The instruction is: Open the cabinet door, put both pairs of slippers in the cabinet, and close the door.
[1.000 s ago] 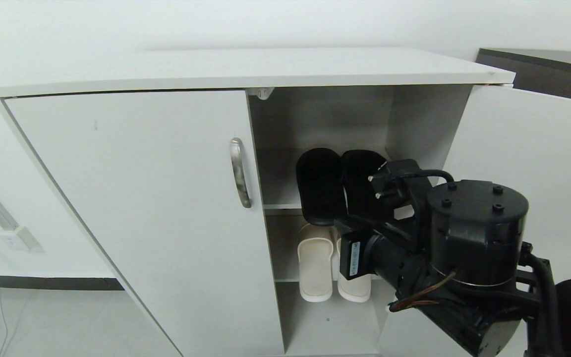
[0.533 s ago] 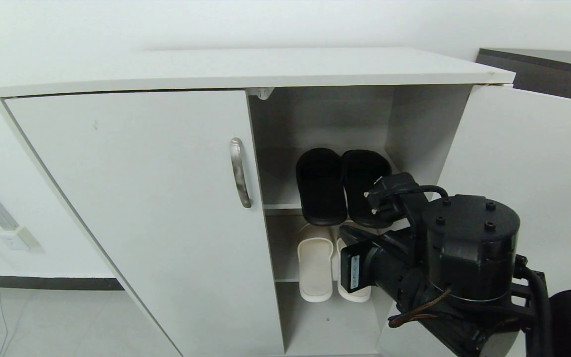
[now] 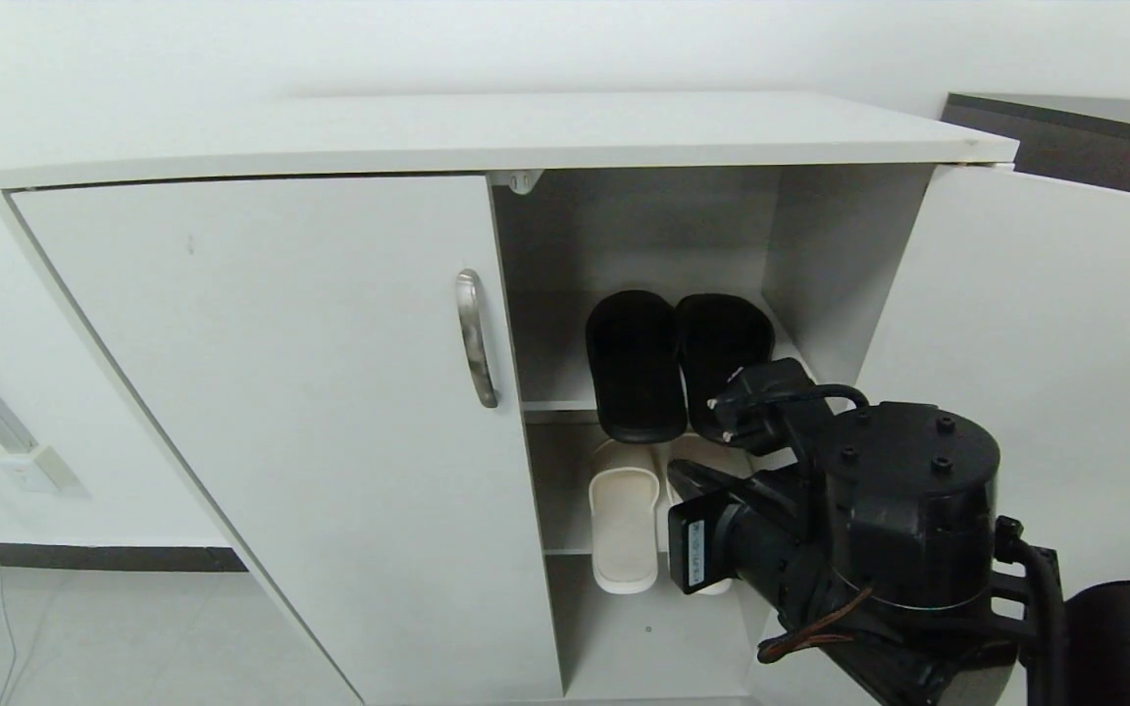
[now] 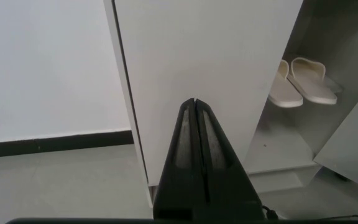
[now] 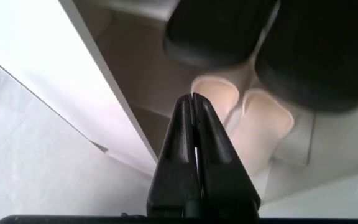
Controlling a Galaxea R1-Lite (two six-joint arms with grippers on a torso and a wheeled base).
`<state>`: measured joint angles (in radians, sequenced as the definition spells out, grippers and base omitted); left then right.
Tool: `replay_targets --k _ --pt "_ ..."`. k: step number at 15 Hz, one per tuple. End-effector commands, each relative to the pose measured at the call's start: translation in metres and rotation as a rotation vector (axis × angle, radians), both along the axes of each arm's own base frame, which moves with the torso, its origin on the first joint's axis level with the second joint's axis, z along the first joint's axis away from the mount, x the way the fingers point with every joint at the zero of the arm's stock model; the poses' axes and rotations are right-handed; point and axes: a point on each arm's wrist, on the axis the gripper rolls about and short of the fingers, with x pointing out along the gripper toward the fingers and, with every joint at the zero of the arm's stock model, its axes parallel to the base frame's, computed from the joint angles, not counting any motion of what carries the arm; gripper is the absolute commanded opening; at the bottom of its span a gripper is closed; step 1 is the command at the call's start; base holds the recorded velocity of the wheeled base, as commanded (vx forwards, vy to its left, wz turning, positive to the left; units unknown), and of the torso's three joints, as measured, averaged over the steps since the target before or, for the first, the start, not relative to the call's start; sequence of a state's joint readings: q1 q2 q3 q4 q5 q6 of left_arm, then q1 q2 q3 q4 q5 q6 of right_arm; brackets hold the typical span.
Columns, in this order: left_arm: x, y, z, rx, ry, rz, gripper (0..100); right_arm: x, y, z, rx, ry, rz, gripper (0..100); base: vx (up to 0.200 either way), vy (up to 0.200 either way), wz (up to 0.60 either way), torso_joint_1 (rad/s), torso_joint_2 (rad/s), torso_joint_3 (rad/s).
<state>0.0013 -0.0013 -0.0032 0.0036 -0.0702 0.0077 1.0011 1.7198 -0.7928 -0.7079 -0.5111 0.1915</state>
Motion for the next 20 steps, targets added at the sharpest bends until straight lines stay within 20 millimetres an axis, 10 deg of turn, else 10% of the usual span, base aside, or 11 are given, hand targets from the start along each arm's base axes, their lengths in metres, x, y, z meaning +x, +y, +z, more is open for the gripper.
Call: replay_targets --k 1,20 --pt "0.000 0.000 0.000 0.000 0.001 0.000 0 0.000 0.001 -0.003 -0.008 0.005 0.002 0 -0.200 0.000 0.00 0.012 0.01 0.002" --pt "0.000 0.000 0.000 -0.003 0.001 0.000 0 0.005 -0.001 -0.024 -0.050 0.008 -0.006 0 -0.189 0.000 0.00 0.002 0.00 0.003"
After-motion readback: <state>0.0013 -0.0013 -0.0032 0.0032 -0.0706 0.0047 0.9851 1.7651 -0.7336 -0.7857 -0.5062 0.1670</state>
